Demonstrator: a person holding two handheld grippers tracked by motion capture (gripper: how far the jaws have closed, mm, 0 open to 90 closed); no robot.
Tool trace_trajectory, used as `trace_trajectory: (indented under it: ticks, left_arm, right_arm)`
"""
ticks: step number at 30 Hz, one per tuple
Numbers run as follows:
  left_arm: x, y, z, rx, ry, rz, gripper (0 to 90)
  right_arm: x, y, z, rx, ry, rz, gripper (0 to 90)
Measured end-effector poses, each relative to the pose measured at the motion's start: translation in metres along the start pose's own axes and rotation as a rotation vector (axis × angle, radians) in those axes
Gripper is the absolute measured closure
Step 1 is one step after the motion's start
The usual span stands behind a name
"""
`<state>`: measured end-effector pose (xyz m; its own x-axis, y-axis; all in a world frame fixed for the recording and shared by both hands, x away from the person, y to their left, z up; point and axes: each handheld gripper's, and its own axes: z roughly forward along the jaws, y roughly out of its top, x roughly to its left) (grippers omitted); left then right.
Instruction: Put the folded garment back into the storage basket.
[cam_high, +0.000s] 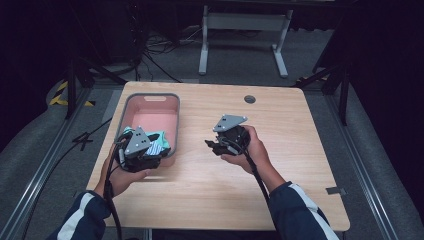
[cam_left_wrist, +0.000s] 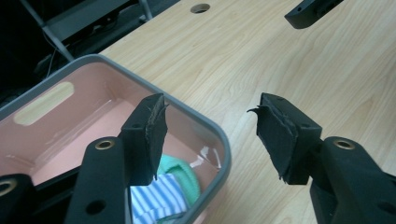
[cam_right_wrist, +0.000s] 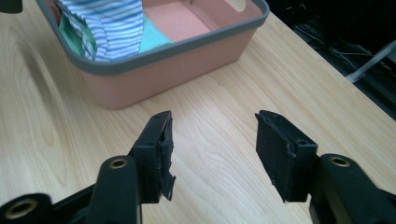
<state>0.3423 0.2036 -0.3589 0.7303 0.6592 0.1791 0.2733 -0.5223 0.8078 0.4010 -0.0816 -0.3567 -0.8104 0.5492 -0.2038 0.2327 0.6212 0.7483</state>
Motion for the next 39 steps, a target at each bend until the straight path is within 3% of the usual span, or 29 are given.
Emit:
trace_trajectory:
  ticks: [10,19,21,24,30,39]
  left_arm:
    - [-0.019,0.001,0.008,-0.001,-0.022,0.022,37.4]
    - [-0.041,0.001,0.017,0.030,-0.069,0.082,34.8]
    - [-0.049,0.000,0.022,0.054,-0.080,0.112,34.9]
    - [-0.055,-0.002,0.026,0.075,-0.100,0.121,33.8]
    - [-0.063,-0.007,0.035,0.102,-0.127,0.137,32.4]
    - [-0.066,-0.018,0.048,0.159,-0.133,0.171,31.3]
  right_arm:
    - [0.001,-0.023,-0.011,0.038,-0.009,-0.007,42.6]
    - [-0.002,-0.042,-0.020,0.066,-0.032,-0.008,41.3]
    - [-0.004,-0.049,-0.023,0.076,-0.043,-0.002,40.9]
    - [-0.006,-0.056,-0.026,0.080,-0.050,-0.002,40.3]
    - [-0.007,-0.070,-0.032,0.097,-0.063,-0.004,39.1]
    - [-0.009,-0.093,-0.040,0.110,-0.076,0.017,38.6]
